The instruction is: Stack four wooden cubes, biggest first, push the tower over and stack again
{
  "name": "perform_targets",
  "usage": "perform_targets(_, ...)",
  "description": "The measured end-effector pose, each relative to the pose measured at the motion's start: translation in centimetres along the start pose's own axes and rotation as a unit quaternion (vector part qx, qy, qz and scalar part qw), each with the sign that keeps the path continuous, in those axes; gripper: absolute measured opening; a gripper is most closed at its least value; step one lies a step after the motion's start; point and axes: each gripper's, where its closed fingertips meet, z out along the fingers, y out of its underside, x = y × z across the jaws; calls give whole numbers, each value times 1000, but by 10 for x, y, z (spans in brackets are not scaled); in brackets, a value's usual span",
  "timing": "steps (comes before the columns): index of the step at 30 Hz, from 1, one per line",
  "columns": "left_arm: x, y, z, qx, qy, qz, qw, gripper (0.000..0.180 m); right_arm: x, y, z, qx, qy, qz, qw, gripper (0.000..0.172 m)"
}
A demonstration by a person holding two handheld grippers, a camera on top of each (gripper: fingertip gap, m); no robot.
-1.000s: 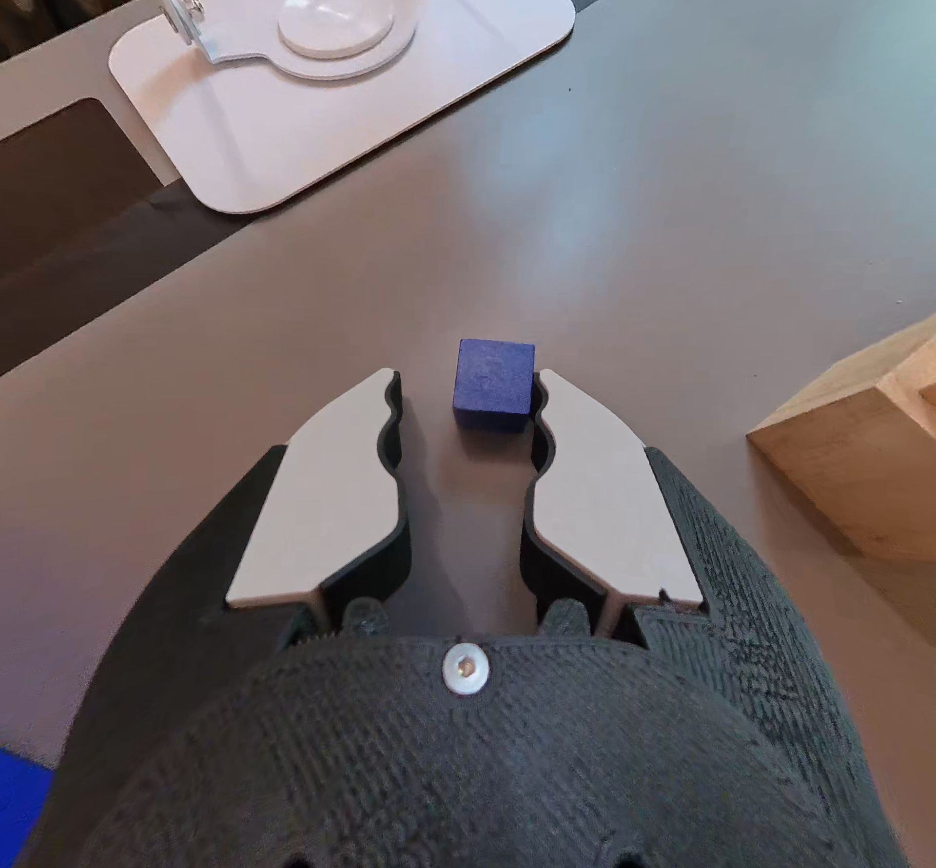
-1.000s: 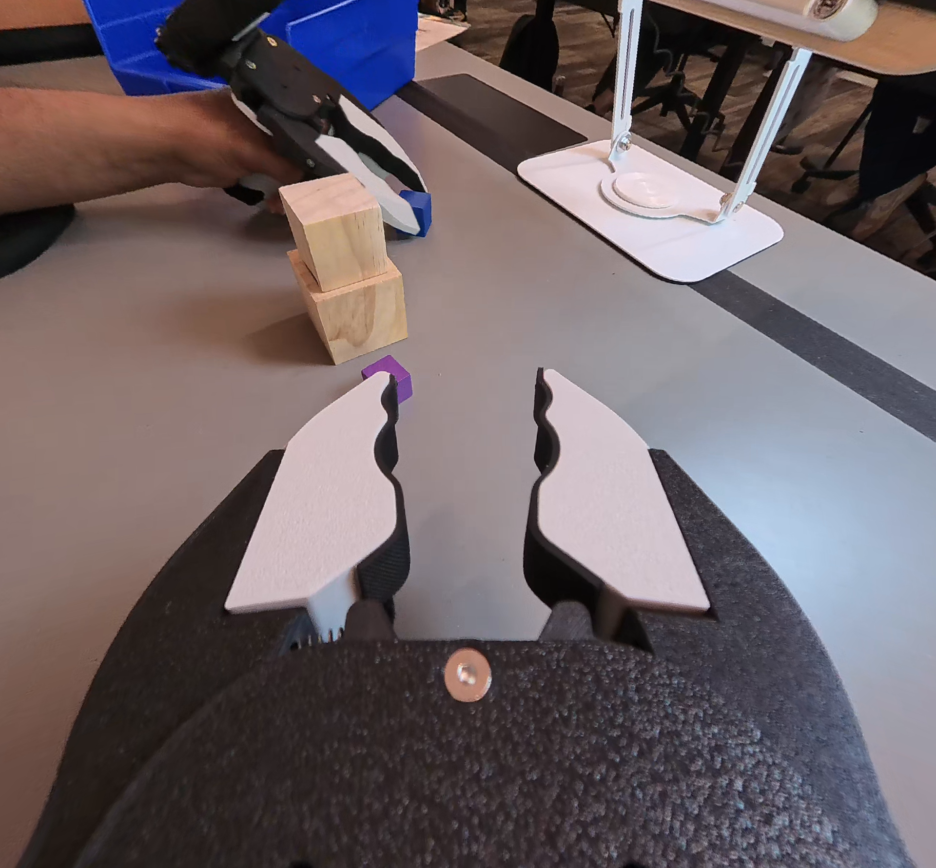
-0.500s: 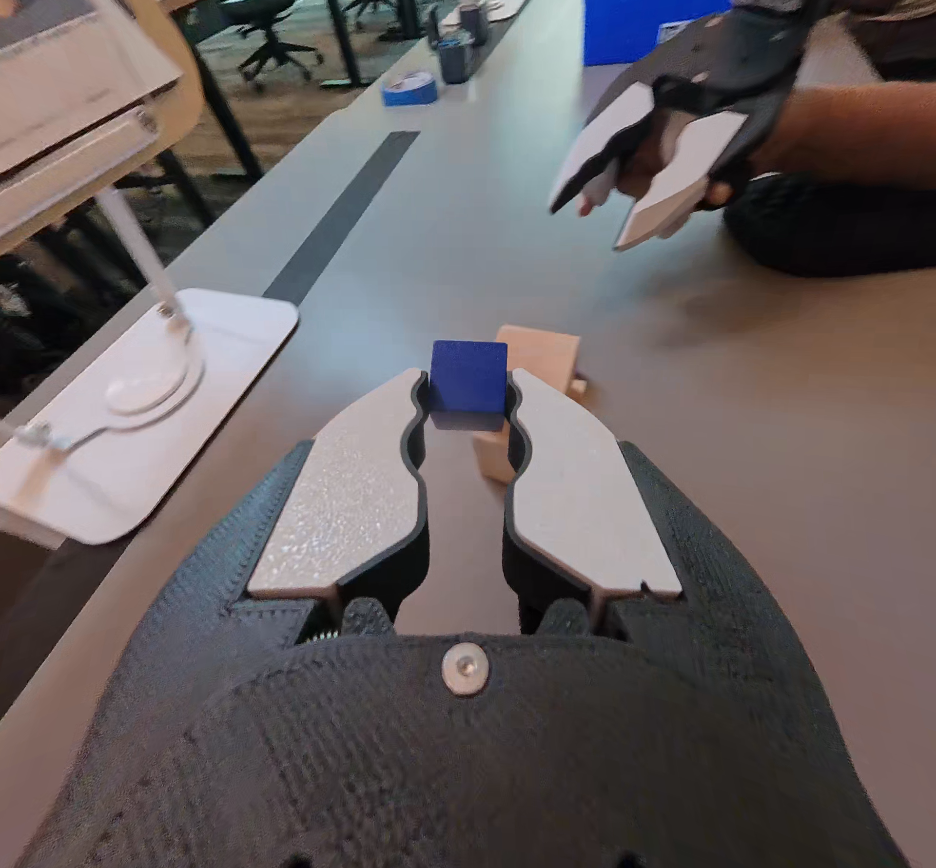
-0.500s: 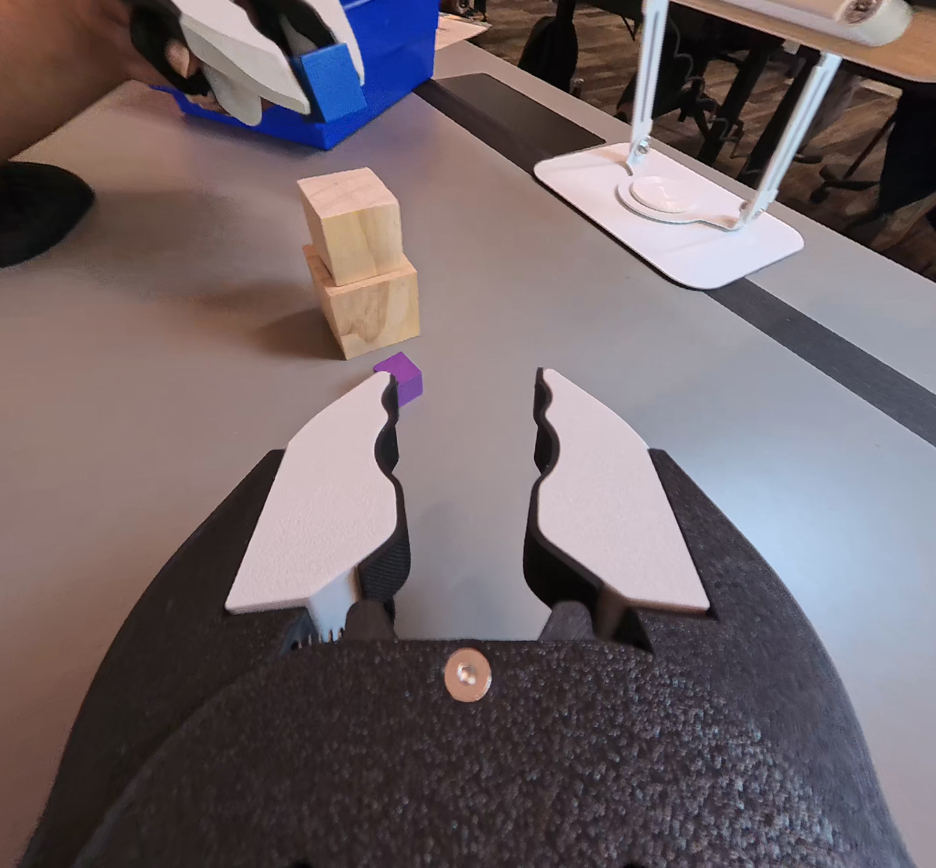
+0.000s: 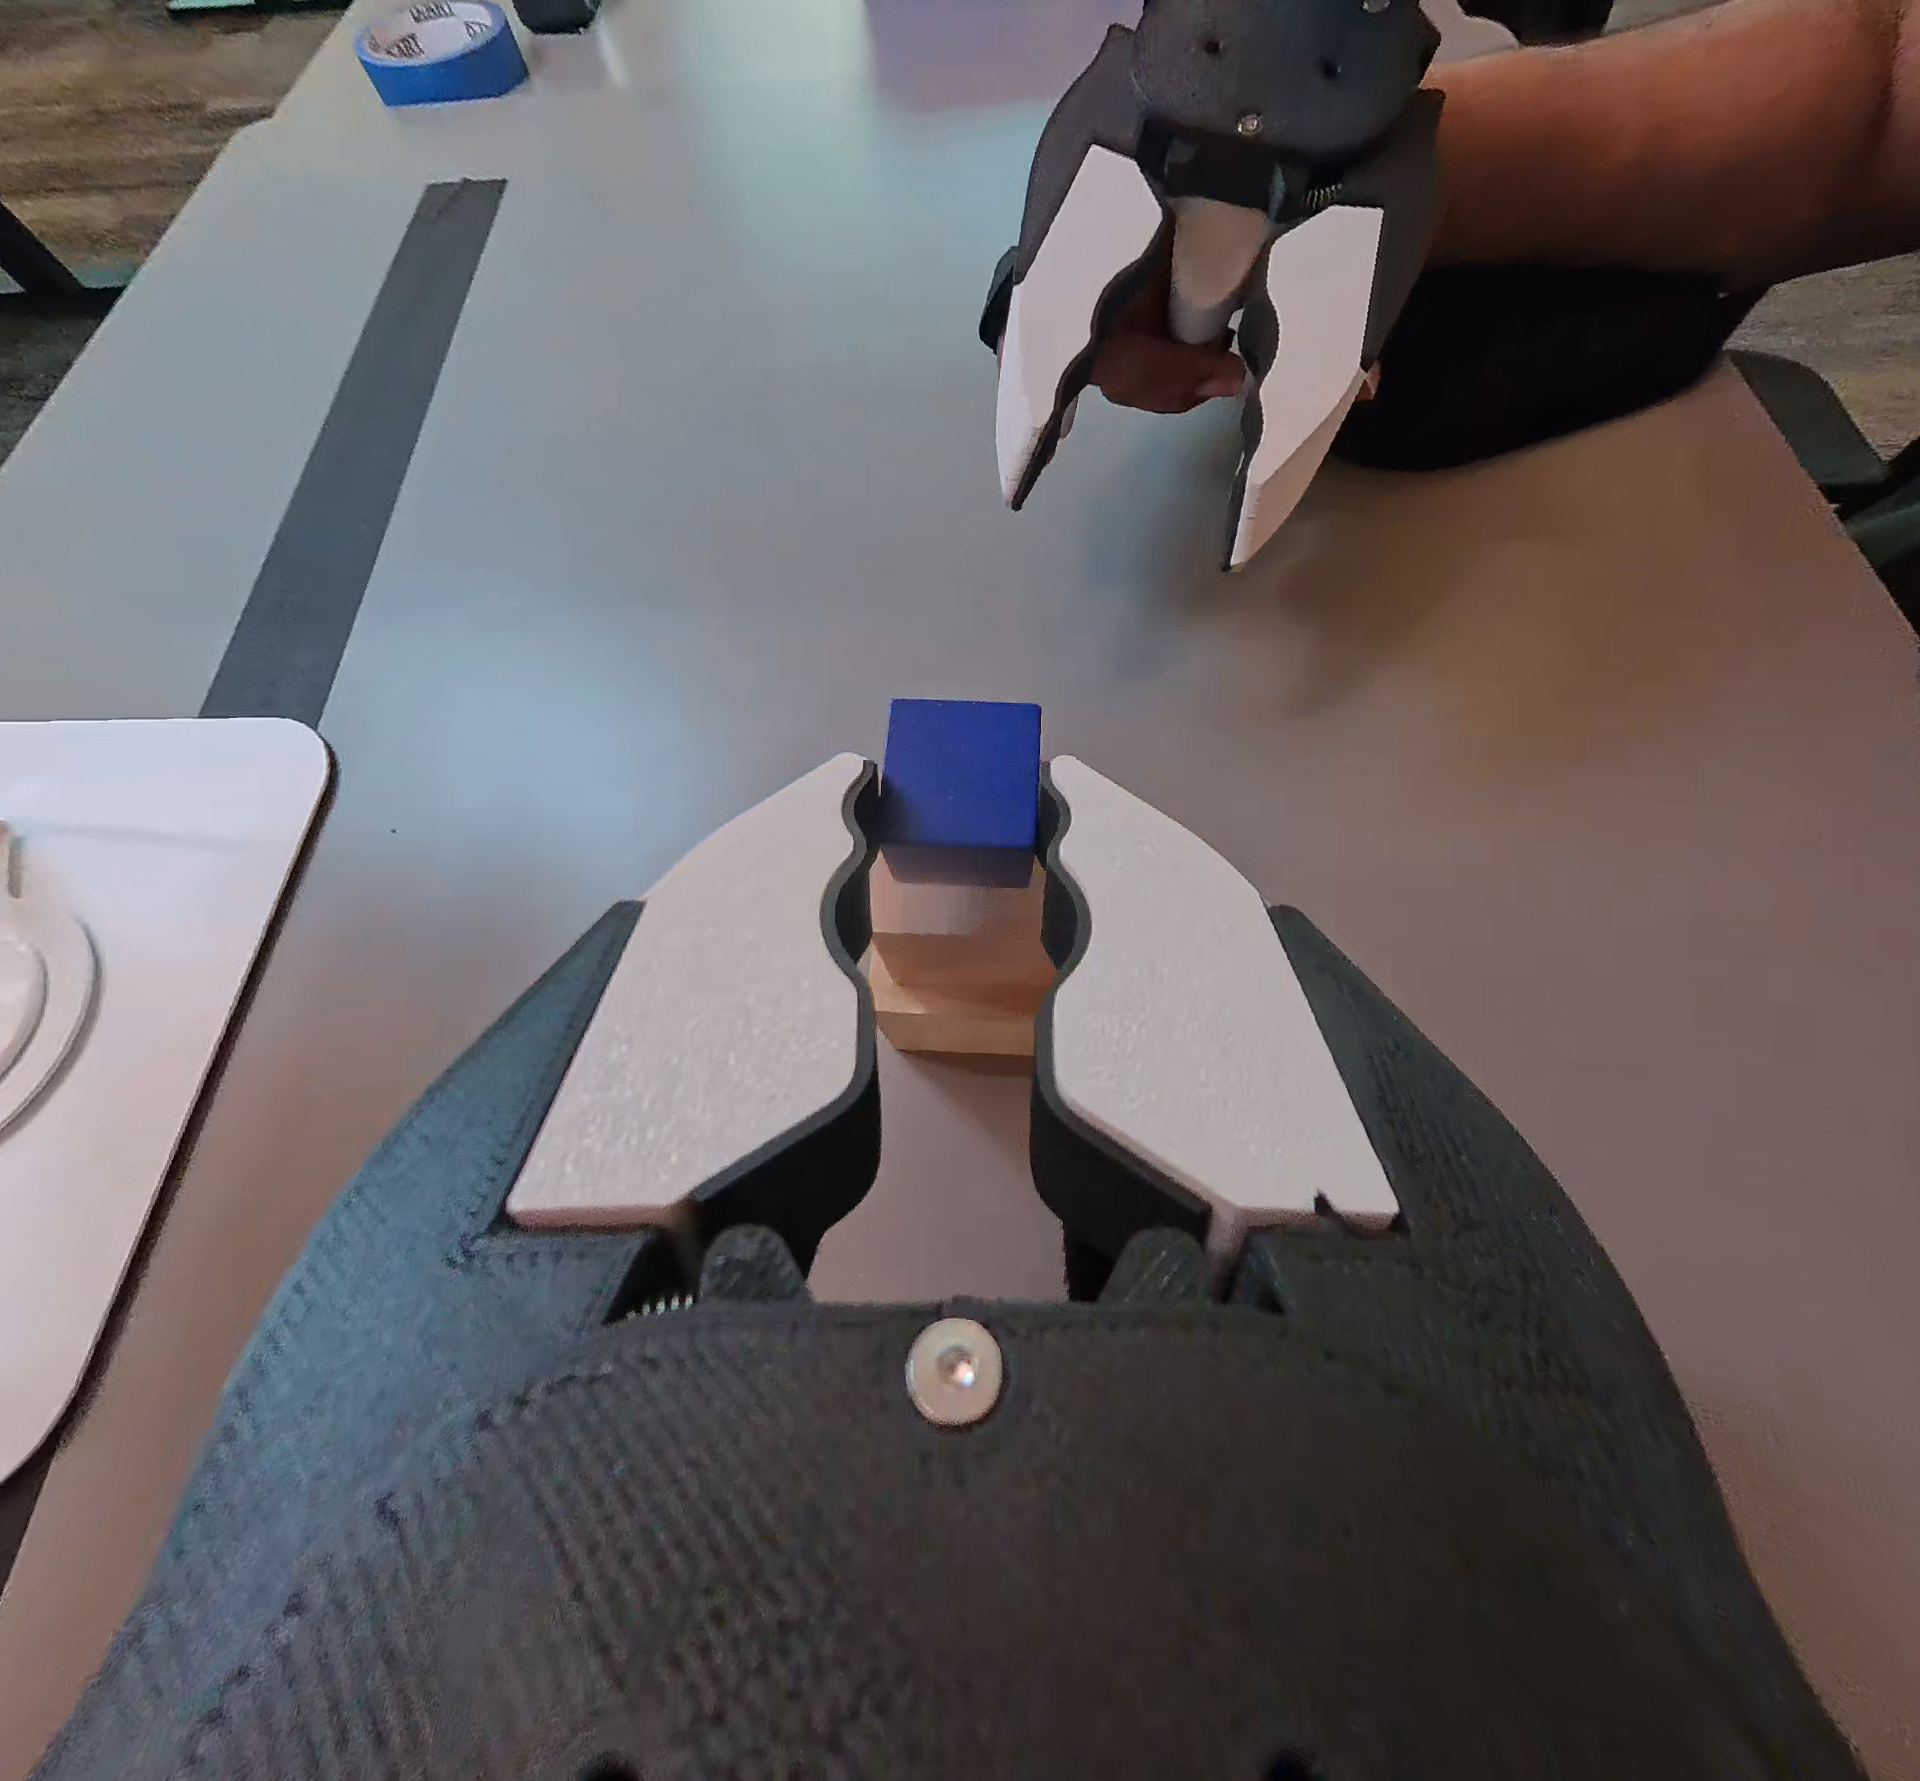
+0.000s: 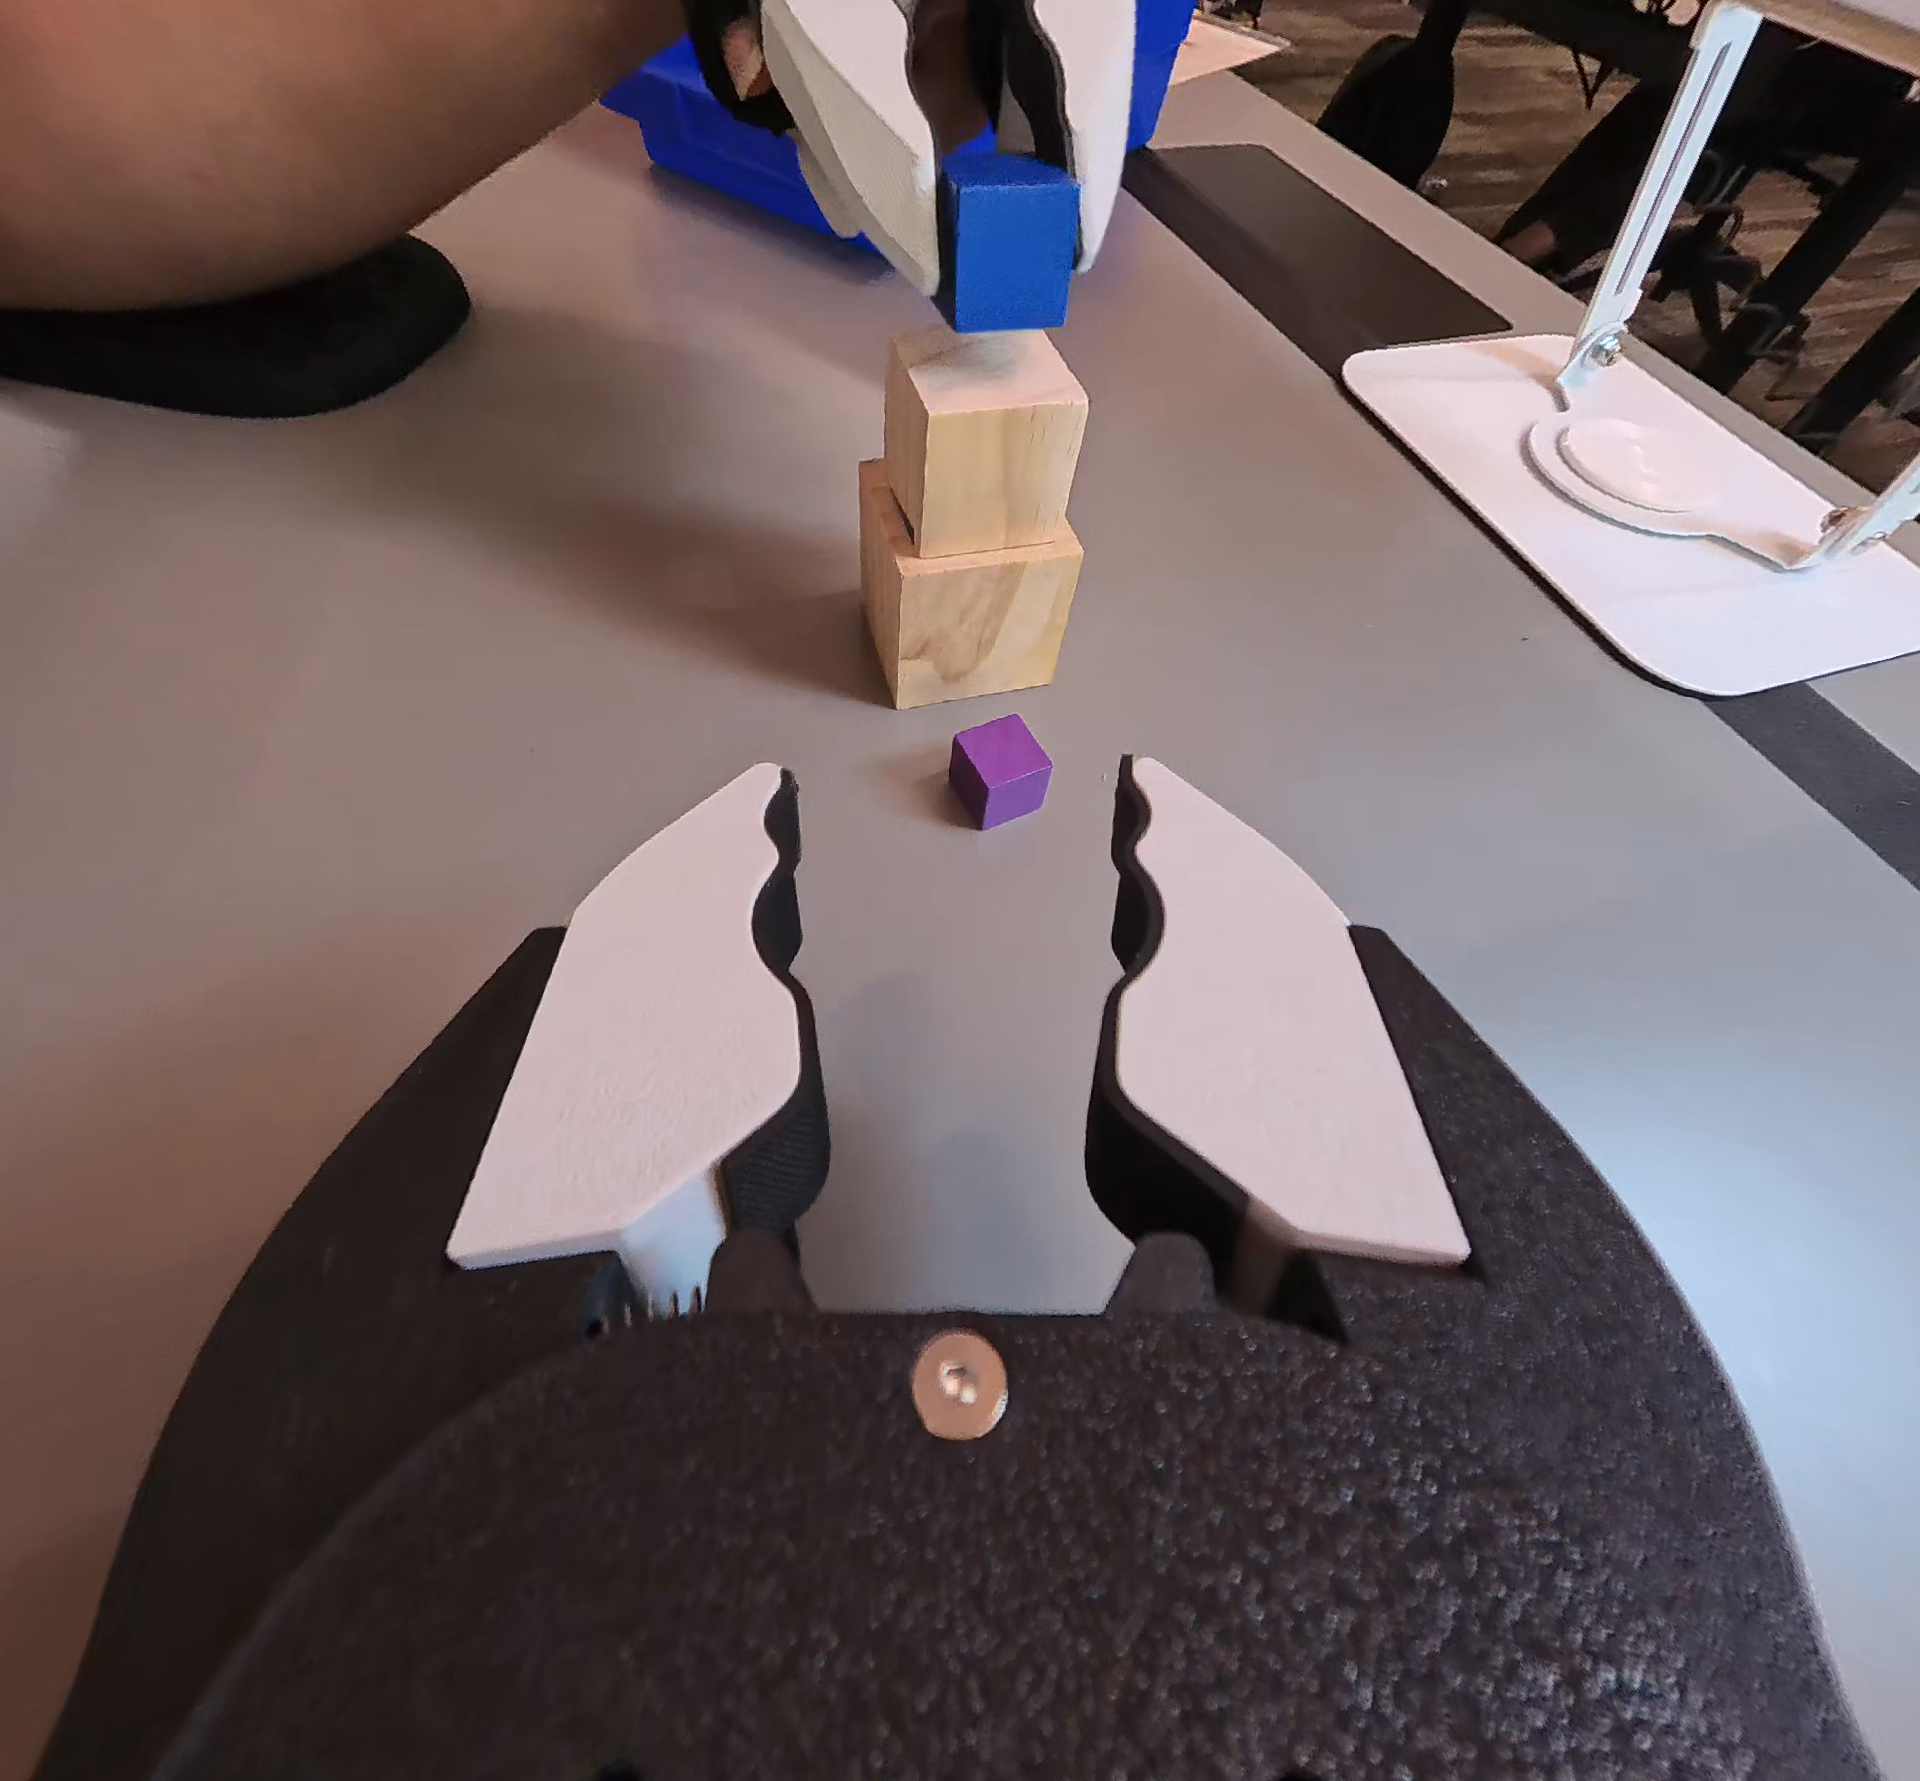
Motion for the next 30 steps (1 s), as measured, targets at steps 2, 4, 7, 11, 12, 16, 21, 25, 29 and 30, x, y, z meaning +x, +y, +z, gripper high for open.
perform_targets(2, -1, 2, 3, -5, 7, -7, 1000, 29, 0, 1, 0, -2, -2, 0, 1000, 58)
perform_targets(4, -2, 4, 5, -7, 8, -10, 1000, 29, 0, 2, 0, -4, -4, -1, 1000, 58)
perform_targets(7, -2, 8, 7, -10, 10, -11, 1000, 29, -1, 3, 0, -6, -8, -2, 1000, 58)
perform_targets(11, -2, 8, 6, -10, 10, -11, 1000, 29, -2, 4, 0, -8, -12, -4, 1000, 58)
perform_targets(12, -1, 9, 7, -11, 9, -11, 1000, 29, -3, 4, 0, -8, -13, -4, 1000, 58)
perform_targets(16, -1, 9, 7, -13, 6, -10, 1000, 29, -2, 5, 0, -9, -13, -4, 1000, 58)
perform_targets(21, -1, 9, 6, -16, 5, -7, 1000, 29, -2, 6, 0, -11, -13, -4, 1000, 58)
perform_targets(25, -1, 8, 6, -17, 3, -5, 1000, 29, -2, 8, 1, -16, -14, -4, 1000, 58)
perform_targets(29, 0, 9, 6, -15, 4, -5, 1000, 29, -2, 10, 2, -22, -14, -5, 1000, 58)
perform_targets(30, 0, 9, 7, -14, 5, -6, 1000, 29, -2, 11, 2, -23, -14, -5, 1000, 58)
